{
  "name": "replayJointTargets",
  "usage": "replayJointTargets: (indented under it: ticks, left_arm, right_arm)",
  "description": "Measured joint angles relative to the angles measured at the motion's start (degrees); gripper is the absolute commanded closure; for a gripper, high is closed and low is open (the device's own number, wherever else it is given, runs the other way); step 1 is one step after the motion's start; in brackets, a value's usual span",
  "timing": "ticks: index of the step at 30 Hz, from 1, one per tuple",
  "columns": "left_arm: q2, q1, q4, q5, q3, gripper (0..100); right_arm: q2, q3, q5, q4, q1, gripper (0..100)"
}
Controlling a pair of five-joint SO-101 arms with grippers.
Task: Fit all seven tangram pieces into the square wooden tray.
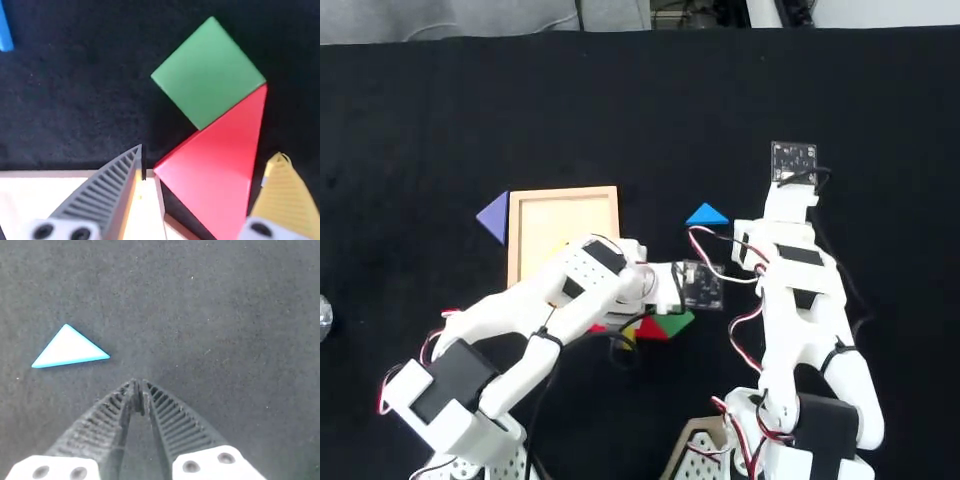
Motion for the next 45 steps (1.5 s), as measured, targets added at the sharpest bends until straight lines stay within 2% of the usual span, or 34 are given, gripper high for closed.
replayJointTargets:
  ticks: [8,24,32,40,45]
  left_arm:
    - [0.0,-1.3,3.5,-3.0,-0.4,63]
    - [0.2,-1.7,3.7,-1.0,-0.2,63]
    - [0.1,-0.4,4.4,-0.7,0.0,76]
    - [-0.1,0.4,5.0,-0.6,0.1,76]
    - [-0.5,1.2,7.1,2.6,-0.8,77]
  right_arm:
    - [0.0,0.0,0.0,0.0,0.0,98.7]
    - [0.0,0.0,0.0,0.0,0.0,98.7]
    - [0.0,0.0,0.0,0.0,0.0,98.7]
    - [0.0,0.0,0.0,0.0,0.0,98.7]
    - [0.0,0.0,0.0,0.0,0.1,98.7]
